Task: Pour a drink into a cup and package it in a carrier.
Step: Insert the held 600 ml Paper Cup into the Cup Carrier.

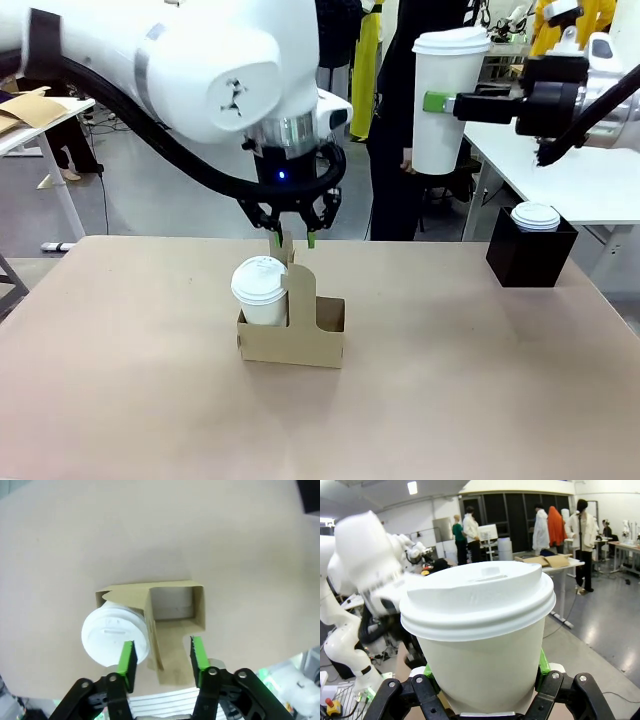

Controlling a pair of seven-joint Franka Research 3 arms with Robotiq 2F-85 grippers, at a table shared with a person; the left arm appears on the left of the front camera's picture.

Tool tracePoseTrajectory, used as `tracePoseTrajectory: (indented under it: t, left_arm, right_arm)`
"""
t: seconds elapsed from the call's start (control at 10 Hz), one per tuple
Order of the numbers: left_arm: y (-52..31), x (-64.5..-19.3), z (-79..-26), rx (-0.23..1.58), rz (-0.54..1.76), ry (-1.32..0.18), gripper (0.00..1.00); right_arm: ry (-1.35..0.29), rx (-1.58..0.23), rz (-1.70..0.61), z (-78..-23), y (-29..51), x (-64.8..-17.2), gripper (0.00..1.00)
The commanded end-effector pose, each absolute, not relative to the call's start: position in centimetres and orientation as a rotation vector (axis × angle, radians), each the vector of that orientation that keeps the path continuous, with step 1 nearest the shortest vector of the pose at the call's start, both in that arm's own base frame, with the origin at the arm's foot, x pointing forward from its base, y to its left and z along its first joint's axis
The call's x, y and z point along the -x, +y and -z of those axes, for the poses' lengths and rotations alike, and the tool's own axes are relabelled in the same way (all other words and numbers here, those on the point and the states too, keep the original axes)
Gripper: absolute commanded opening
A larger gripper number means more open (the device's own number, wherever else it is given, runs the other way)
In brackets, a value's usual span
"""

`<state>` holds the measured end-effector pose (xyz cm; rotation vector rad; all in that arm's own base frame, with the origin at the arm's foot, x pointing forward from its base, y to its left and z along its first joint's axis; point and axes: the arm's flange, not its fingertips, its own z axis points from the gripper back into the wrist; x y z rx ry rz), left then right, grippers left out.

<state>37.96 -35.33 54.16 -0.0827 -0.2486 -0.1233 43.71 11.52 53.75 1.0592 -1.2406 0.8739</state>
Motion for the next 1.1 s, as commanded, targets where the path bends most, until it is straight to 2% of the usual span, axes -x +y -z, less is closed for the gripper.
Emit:
tracePoseTrajectory:
  t: [0.0,0.1,0.4,0.6,0.7,0.8,1.0]
  left_arm:
    - [-31.4,-36.6,-57.6,0.168,0.25,-0.236,0.94]
    - [-29.4,-36.2,-59.3,0.194,0.316,-0.245,1.0]
    - [-21.6,-35.7,-61.4,0.201,0.672,-0.292,1.0]
    - [-17.6,-35.9,-59.8,0.197,0.719,-0.377,1.0]
    - [-17.0,-37.1,-58.9,0.092,0.497,-0.391,1.0]
    - [-18.9,-36.3,-61.8,0.183,0.693,-0.323,1.0]
    - [-18.9,-36.3,-61.8,0.183,0.693,-0.323,1.0]
  right_arm:
    - [-1.216,-1.086,-0.974,-51.6,11.6,-45.1,0.81]
    - [-1.211,-1.115,-1.02,-49.9,12.3,-45.4,0.81]
    - [-1.229,-1.167,-1.14,-44.6,16.0,-45.8,0.81]
    - [-1.21,-1.197,-1.208,-41.7,18.7,-45.4,0.81]
    - [-1.159,-1.209,-1.162,-41.4,18.9,-45.2,0.81]
    - [-1.19,-1.19,-1.165,-41.8,17.9,-44.9,0.81]
    - [-1.19,-1.19,-1.165,-41.8,17.9,-44.9,0.81]
